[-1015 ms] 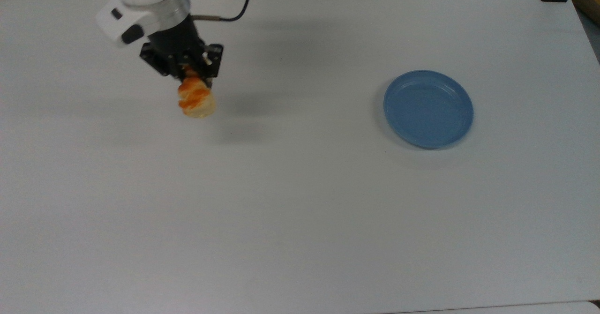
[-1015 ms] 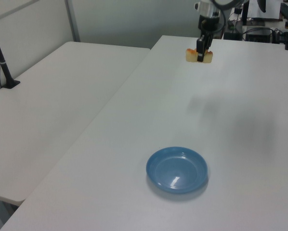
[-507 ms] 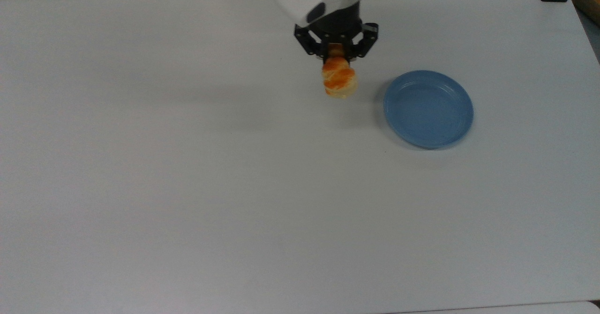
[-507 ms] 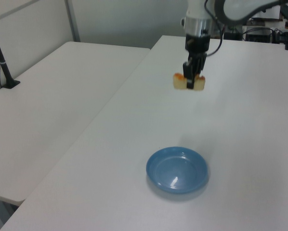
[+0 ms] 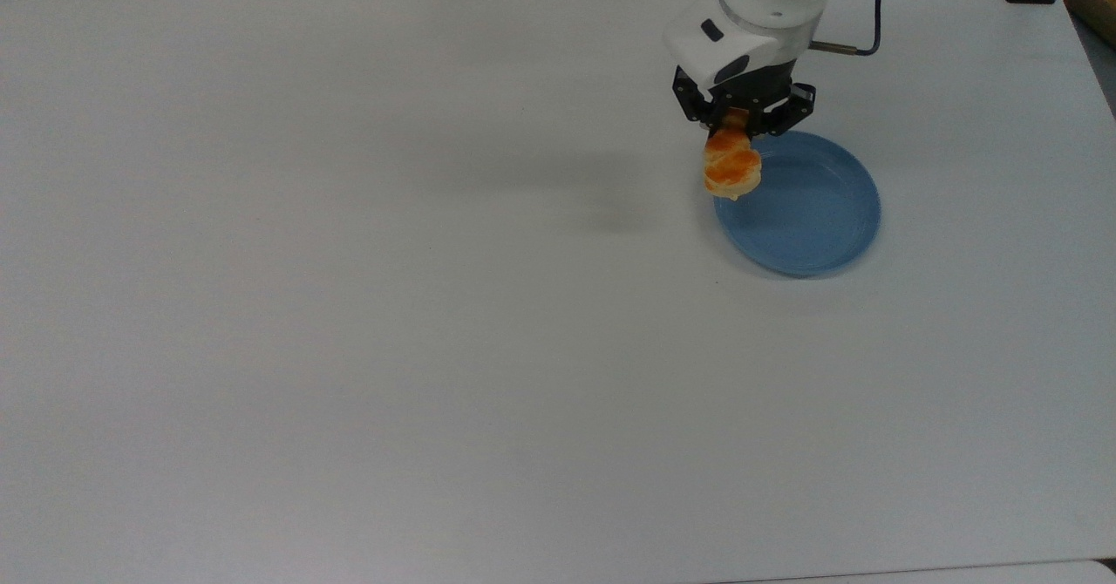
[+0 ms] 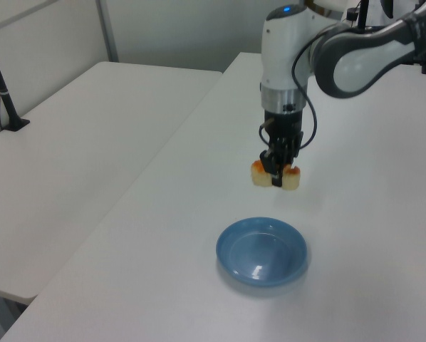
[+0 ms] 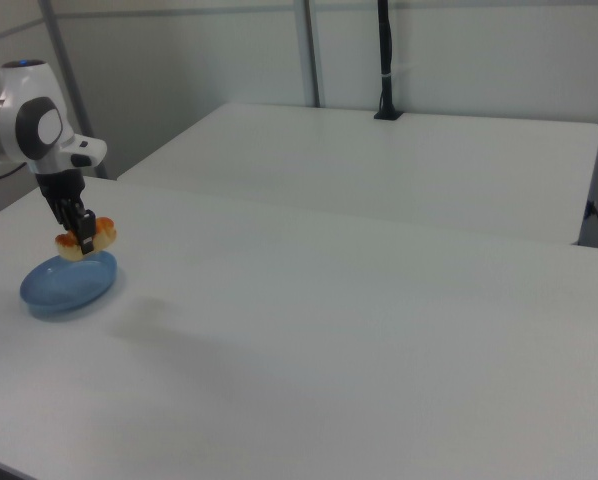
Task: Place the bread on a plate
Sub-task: 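Lift the bread roll and carry it toward the blue plate, then lower the bread roll onto the blue plate and open the gripper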
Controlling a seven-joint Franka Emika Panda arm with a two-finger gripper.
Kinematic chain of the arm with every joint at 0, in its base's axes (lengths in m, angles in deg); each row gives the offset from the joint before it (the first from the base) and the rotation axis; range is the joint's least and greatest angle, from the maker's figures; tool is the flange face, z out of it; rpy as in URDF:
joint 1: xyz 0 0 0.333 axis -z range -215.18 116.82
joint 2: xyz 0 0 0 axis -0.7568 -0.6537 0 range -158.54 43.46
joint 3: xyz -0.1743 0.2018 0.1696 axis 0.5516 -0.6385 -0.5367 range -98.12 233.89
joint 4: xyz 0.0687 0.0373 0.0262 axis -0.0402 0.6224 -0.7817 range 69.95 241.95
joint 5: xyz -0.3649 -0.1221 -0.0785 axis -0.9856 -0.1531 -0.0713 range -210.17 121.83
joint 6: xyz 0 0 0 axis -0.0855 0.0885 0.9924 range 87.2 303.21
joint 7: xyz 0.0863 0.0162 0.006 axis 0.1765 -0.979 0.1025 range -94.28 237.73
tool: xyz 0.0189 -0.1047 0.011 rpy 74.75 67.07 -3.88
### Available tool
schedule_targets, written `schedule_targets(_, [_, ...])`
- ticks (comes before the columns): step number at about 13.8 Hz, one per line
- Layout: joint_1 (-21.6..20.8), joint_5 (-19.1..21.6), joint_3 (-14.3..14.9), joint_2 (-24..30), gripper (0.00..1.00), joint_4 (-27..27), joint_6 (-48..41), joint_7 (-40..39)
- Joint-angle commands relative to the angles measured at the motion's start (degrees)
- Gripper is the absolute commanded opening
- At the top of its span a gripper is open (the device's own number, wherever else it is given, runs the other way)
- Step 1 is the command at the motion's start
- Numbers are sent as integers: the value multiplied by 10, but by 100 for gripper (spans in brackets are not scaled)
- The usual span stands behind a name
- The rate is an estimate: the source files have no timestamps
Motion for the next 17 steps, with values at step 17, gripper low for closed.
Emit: schedule_targets(17, [-86,-131,-24,-157,34,-90,53,142])
